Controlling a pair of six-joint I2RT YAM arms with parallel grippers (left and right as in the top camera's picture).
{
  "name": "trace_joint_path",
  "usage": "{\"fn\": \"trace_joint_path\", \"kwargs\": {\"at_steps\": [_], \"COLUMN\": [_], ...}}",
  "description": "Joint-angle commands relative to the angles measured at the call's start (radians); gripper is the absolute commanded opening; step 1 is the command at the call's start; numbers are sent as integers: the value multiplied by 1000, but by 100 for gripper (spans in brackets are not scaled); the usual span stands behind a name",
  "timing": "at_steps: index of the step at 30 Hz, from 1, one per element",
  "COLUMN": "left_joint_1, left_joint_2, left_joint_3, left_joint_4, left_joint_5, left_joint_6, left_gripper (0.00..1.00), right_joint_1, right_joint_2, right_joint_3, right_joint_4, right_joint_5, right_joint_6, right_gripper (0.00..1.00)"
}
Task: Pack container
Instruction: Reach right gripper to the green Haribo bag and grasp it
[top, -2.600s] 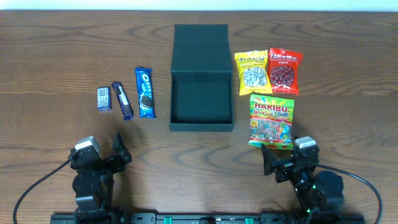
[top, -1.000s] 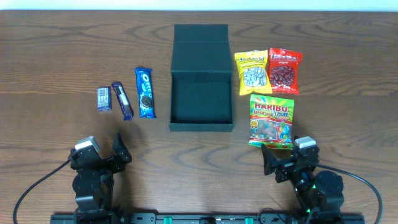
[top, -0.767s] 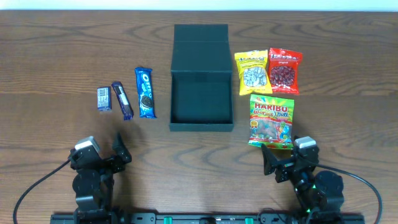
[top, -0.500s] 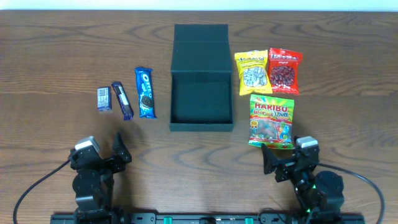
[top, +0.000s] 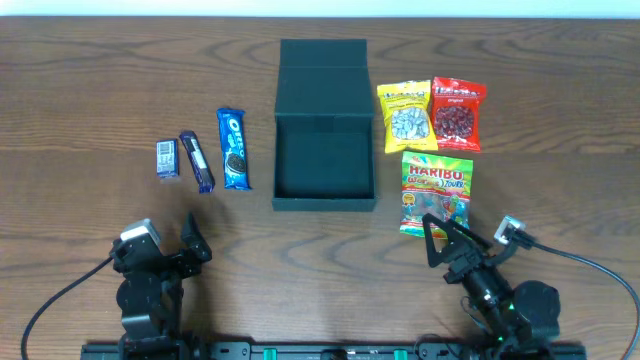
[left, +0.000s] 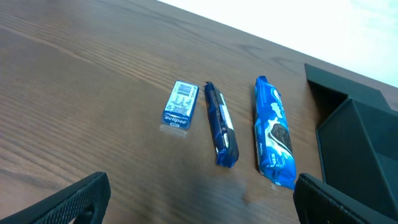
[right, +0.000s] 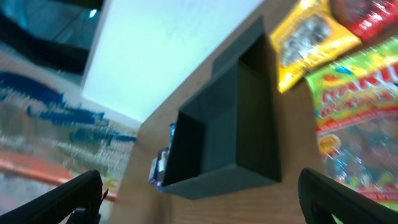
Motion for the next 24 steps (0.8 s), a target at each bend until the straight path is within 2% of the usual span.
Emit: {"fn": "trace_joint_path", "kwargs": {"at_steps": [1,4,7,12,18,24], "left_joint_1": [2,2,2,2,2,2], "left_joint_2": [-6,-6,-6,-6,-6,-6], "left_joint_3": [-22,-22,-22,-22,-22,-22], "left_joint_4": [-3,-3,-3,-2,-3,-3], "left_joint_5": [-18,-18,-18,-18,-18,-18], "left_joint_6": [0,0,0,0,0,0], "left_gripper": [95,95,95,95,95,95], "right_joint_1": [18,18,18,18,18,24], "right_joint_2": [84,256,510,819,1193,1400], "right_joint_3": [38,131,271,460,726,782], "right_joint_4": [2,-2,-14,-52,-266,-278], "right_joint_5": [-47,-35,0,38,183,253], "right_joint_6": [-156,-302,-396,-449,-483,-490], "right_gripper": [99,99,99,99,99,99]}}
